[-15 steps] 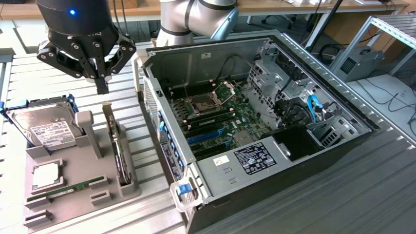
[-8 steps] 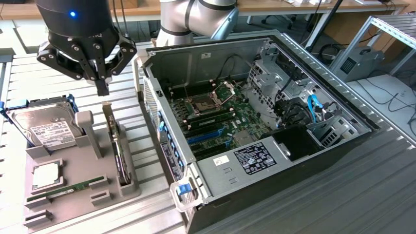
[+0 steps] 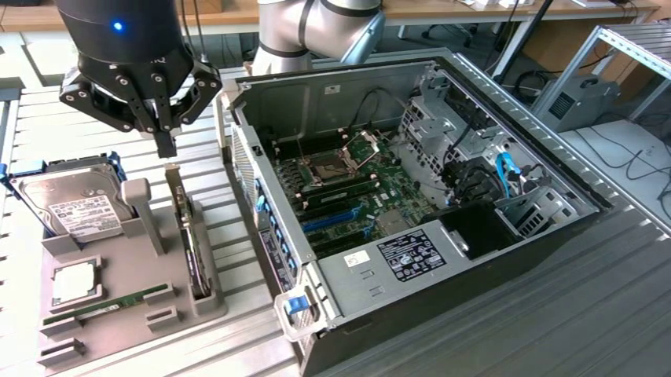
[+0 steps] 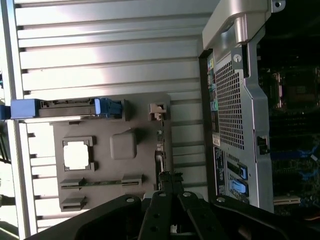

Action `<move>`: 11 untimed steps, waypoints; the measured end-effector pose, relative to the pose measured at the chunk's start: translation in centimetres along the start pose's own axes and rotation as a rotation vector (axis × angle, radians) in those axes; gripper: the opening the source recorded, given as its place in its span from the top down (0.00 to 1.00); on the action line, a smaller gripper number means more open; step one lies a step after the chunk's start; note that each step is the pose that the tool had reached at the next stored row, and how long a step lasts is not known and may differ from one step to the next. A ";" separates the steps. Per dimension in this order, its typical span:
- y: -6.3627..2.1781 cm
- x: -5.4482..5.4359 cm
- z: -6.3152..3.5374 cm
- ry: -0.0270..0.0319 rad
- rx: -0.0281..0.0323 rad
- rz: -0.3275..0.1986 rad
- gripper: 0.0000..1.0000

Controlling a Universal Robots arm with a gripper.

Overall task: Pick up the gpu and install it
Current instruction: 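Reach for the gpu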

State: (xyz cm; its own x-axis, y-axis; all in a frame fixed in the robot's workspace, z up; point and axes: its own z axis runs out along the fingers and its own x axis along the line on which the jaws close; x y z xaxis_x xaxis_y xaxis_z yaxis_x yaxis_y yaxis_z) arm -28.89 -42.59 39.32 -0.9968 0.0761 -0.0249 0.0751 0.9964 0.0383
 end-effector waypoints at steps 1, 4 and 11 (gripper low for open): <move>-0.08 0.0 0.00 0.0000 0.0000 0.000 0.89; -0.31 0.0 -0.01 0.0000 0.0000 0.000 0.89; -0.73 -0.1 -0.03 0.0000 0.0000 0.000 0.89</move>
State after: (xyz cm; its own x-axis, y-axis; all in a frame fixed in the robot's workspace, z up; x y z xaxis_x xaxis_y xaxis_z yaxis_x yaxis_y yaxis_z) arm -28.89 -43.32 39.32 -0.9968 0.0761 -0.0249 0.0751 0.9964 0.0383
